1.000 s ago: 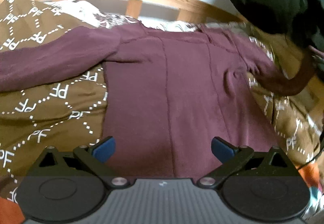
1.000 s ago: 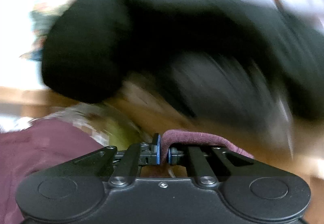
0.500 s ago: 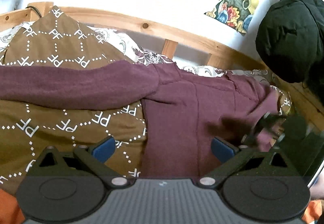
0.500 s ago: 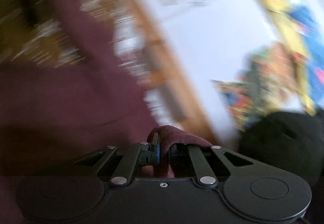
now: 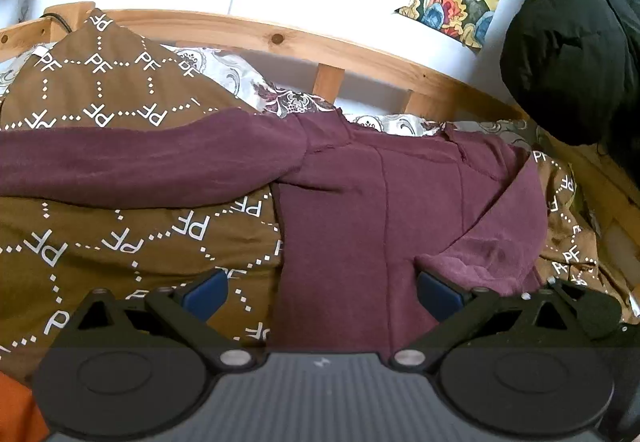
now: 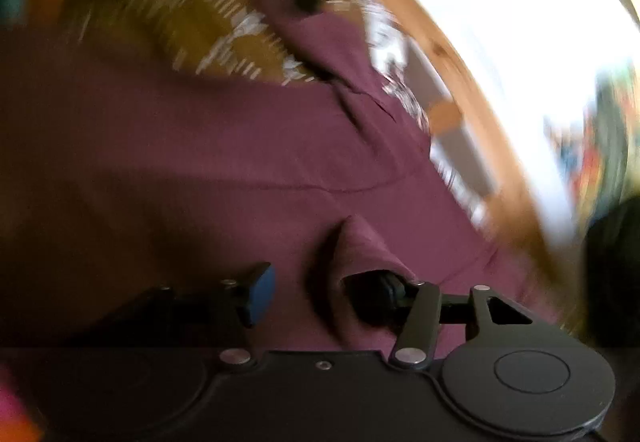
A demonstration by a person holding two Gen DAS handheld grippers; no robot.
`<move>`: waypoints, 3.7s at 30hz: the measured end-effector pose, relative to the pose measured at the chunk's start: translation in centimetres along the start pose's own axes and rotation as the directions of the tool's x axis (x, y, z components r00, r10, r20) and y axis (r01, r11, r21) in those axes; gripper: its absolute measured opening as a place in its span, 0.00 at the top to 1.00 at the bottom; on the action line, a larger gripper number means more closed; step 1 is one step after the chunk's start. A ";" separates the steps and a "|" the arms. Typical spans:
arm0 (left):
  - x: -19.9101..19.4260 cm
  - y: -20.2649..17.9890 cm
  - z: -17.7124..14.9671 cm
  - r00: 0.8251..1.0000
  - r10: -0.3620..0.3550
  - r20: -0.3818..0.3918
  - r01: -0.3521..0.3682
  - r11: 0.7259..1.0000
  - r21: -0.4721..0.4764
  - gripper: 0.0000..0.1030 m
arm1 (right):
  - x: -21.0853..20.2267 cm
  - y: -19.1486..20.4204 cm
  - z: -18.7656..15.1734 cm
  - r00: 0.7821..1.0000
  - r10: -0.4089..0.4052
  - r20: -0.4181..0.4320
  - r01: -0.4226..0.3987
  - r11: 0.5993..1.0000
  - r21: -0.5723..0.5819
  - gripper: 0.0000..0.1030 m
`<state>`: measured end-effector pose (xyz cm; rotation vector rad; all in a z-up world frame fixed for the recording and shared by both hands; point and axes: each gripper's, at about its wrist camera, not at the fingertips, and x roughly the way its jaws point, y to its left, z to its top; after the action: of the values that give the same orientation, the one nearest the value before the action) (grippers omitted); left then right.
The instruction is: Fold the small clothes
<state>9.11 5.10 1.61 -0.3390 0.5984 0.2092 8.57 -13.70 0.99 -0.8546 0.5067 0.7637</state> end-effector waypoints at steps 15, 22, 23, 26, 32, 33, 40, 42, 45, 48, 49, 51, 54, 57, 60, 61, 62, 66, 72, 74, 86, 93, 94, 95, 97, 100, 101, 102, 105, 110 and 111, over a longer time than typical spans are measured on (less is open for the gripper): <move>1.1 -0.1 -0.1 0.992 0.126 -0.006 -0.127 0.991 -0.031 0.01 | -0.5 -3.1 -0.5 0.982 -0.034 0.187 -0.049 0.904 0.424 0.89; 0.9 0.5 0.2 0.982 0.188 0.022 -0.186 0.979 -0.083 0.01 | -0.9 5.6 -0.1 0.983 -0.015 0.182 0.058 0.970 -0.235 0.92; 1.0 0.5 0.2 0.981 0.190 0.023 -0.188 0.979 -0.082 0.01 | -0.9 5.7 -0.2 0.985 -0.013 0.171 0.058 0.965 -0.255 0.91; 1.1 0.2 0.3 0.983 0.183 0.017 -0.182 0.981 -0.069 0.01 | -0.7 4.7 -0.3 0.989 0.007 0.150 0.028 0.972 -0.232 0.76; 2.6 -0.9 -0.3 0.988 0.144 -0.048 -0.145 0.989 -0.011 0.01 | -2.0 -0.7 -1.1 0.987 0.015 0.163 -0.020 0.999 0.031 0.29; 3.0 -1.1 -0.5 0.988 0.141 -0.063 -0.141 0.990 0.000 0.01 | -2.1 -2.3 -1.5 0.986 -0.004 0.167 -0.015 0.994 0.112 0.28; 5.5 -3.0 -1.8 0.977 0.155 -0.146 -0.142 0.985 0.094 0.01 | 1.4 -12.0 -5.1 0.952 -0.293 0.085 0.221 0.853 0.472 0.21; 6.0 -3.3 -2.0 0.973 0.168 -0.160 -0.151 0.982 0.115 0.01 | 3.2 -15.4 -5.5 0.936 -0.350 0.048 0.269 0.794 0.545 0.21; 6.7 -3.3 -2.3 0.970 0.172 -0.173 -0.155 0.982 0.111 0.01 | 5.6 -20.4 -5.8 0.946 -0.318 0.064 0.201 0.728 0.655 0.22; 7.4 -3.4 -2.5 0.967 0.167 -0.191 -0.147 0.982 0.115 0.01 | 8.6 -24.4 -5.3 0.968 -0.239 0.081 0.115 0.704 0.701 0.32; 7.6 -3.5 -2.7 0.966 0.166 -0.200 -0.142 0.982 0.127 0.01 | 9.5 -25.1 -5.2 0.974 -0.216 0.069 0.106 0.703 0.703 0.39; 8.0 -3.7 -2.9 0.964 0.158 -0.212 -0.128 0.981 0.148 0.01 | 11.1 -26.6 -5.3 0.984 -0.171 0.044 0.085 0.679 0.729 0.68; 8.8 -3.8 -2.7 0.964 0.134 -0.232 -0.103 0.985 0.141 0.01 | 11.0 -28.3 -5.5 0.983 -0.177 0.041 0.077 0.614 0.786 0.93; 10.0 -4.1 -2.5 0.952 0.150 -0.267 -0.116 0.984 0.138 0.01 | 10.3 -29.1 -5.3 0.967 -0.253 0.037 0.127 0.602 0.788 0.95; 10.3 -4.3 -2.7 0.950 0.167 -0.263 -0.135 0.981 0.137 0.01 | 11.3 -30.0 -6.0 0.974 -0.226 -0.026 0.157 0.587 0.794 0.88; 10.2 -4.3 -2.7 0.951 0.166 -0.262 -0.133 0.981 0.139 0.01 | 11.0 -30.2 -6.4 0.976 -0.219 -0.022 0.146 0.570 0.809 0.85; 10.1 -4.2 -2.7 0.952 0.162 -0.261 -0.129 0.982 0.140 0.01 | 10.4 -30.1 -7.0 0.977 -0.215 -0.002 0.123 0.552 0.825 0.84; 9.6 -3.8 -2.6 0.953 0.145 -0.265 -0.115 0.986 0.124 0.01 | 7.6 -28.3 -8.1 0.980 -0.187 0.065 0.059 0.588 0.807 0.62; 8.9 -3.9 -2.7 0.955 0.138 -0.263 -0.107 0.986 0.129 0.01 | 8.1 -24.5 -8.7 0.989 -0.137 -0.050 0.131 0.682 0.720 0.59; 8.5 -3.8 -2.7 0.957 0.132 -0.259 -0.101 0.986 0.130 0.01 | 9.0 -24.0 -8.8 0.979 -0.173 -0.106 0.197 0.684 0.703 0.59; 3.9 3.1 1.0 0.967 0.228 -0.109 -0.232 0.973 -0.018 0.01 | 2.7 -19.3 -7.3 0.957 -0.286 -0.039 0.217 0.621 0.754 0.19; 0.5 12.4 2.7 0.888 0.457 -0.051 -0.457 0.866 -0.202 0.01 | 0.4 -14.6 -5.2 0.967 -0.251 0.052 0.121 0.626 0.770 0.01; -0.1 13.5 2.9 0.873 0.487 -0.038 -0.483 0.849 -0.214 0.01 | 0.3 -14.1 -4.9 0.968 -0.244 0.056 0.113 0.624 0.773 0.01; -0.6 14.6 3.2 0.859 0.511 -0.025 -0.504 0.835 -0.220 0.01 | 0.2 -13.5 -4.7 0.970 -0.236 0.058 0.104 0.618 0.779 0.01; -2.1 16.4 3.6 0.831 0.556 0.010 -0.541 0.812 -0.218 0.01 | 0.1 -12.3 -4.7 0.974 -0.216 0.064 0.080 0.599 0.797 0.01; -4.1 18.3 4.2 0.774 0.628 0.084 -0.608 0.773 -0.180 0.01 | 0.0 -10.6 -4.9 0.979 -0.189 0.075 0.055 0.603 0.796 0.01; -4.6 18.8 4.4 0.757 0.646 0.103 -0.627 0.761 -0.164 0.01 | 0.1 -10.1 -5.0 0.981 -0.181 0.072 0.055 0.612 0.789 0.01; -5.1 19.4 4.6 0.745 0.655 0.128 -0.639 0.755 -0.145 0.01 | 0.3 -9.7 -5.0 0.982 -0.174 0.067 0.056 0.621 0.781 0.01; -5.9 20.6 5.4 0.754 0.632 0.177 -0.629 0.773 -0.083 0.01 | 0.8 -9.0 -5.0 0.986 -0.159 0.061 0.053 0.627 0.777 0.01; -5.5 20.0 6.8 0.810 0.535 0.241 -0.580 0.792 0.192 0.01 | 1.4 -8.9 -5.4 0.989 -0.133 0.059 0.035 0.608 0.793 0.01; -5.1 19.8 7.0 0.811 0.525 0.260 -0.582 0.767 0.268 0.01 | 1.5 -8.8 -5.5 0.990 -0.131 0.058 0.034 0.608 0.793 0.01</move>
<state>2.88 25.48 4.99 0.2050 0.5401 0.6975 15.76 -21.35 1.09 0.0149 0.6276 0.4098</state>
